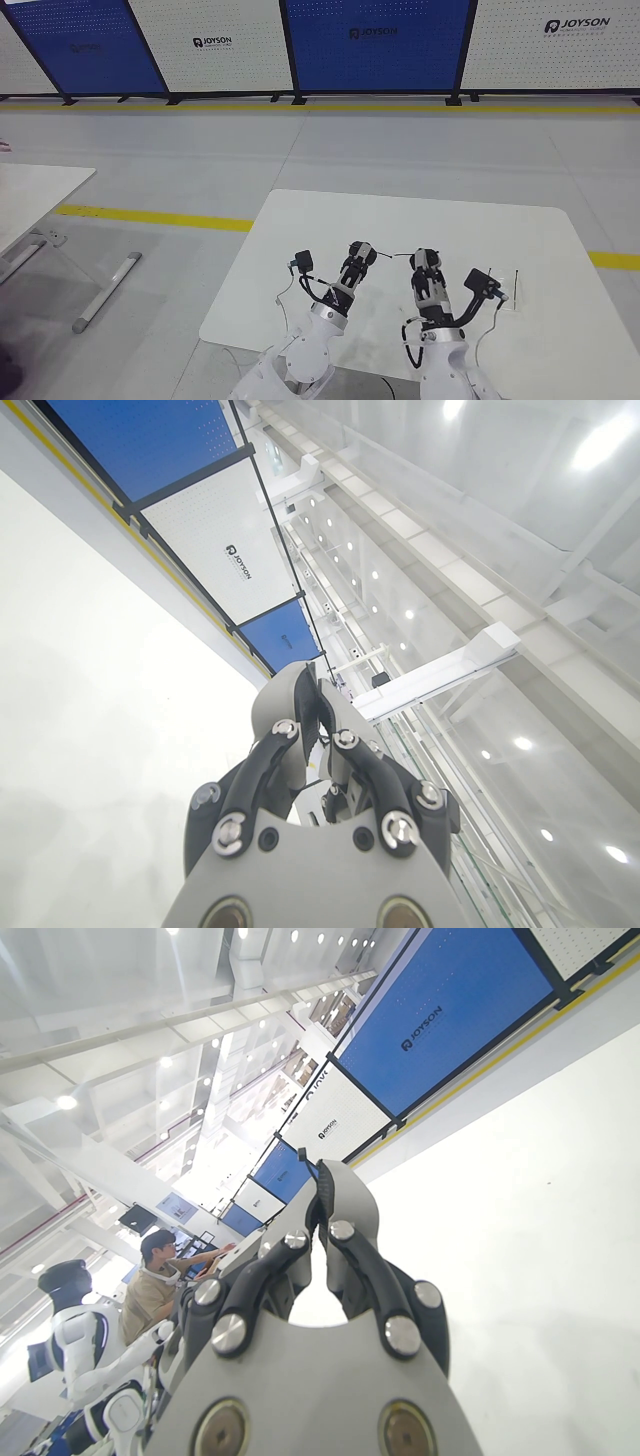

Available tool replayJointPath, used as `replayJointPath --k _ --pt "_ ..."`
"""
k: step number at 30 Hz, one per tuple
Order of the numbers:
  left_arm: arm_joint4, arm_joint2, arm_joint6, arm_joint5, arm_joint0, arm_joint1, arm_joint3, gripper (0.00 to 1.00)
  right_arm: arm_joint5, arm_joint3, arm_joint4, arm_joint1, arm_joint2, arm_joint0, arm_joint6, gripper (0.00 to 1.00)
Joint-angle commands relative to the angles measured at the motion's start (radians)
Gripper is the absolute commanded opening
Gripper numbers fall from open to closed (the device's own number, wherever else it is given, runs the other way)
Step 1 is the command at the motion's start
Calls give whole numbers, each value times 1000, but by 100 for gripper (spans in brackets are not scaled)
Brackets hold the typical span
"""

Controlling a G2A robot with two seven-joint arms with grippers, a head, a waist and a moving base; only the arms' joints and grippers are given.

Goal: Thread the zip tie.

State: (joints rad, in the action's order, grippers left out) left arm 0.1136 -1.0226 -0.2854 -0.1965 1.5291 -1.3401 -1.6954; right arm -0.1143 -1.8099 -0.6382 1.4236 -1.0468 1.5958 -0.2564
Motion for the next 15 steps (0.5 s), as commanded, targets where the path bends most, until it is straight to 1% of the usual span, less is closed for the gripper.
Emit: replayJointPath --k 1,5,15 --pt "0 0 0 0 0 0 0 0 3 -1 -7 0 -2 3 2 0" --pt "0 0 0 0 0 0 0 0 -2 0 -12 1 -6 6 5 0" --pt "0 0 0 0 0 0 0 0 11 -1 -24 2 -9 10 18 0"
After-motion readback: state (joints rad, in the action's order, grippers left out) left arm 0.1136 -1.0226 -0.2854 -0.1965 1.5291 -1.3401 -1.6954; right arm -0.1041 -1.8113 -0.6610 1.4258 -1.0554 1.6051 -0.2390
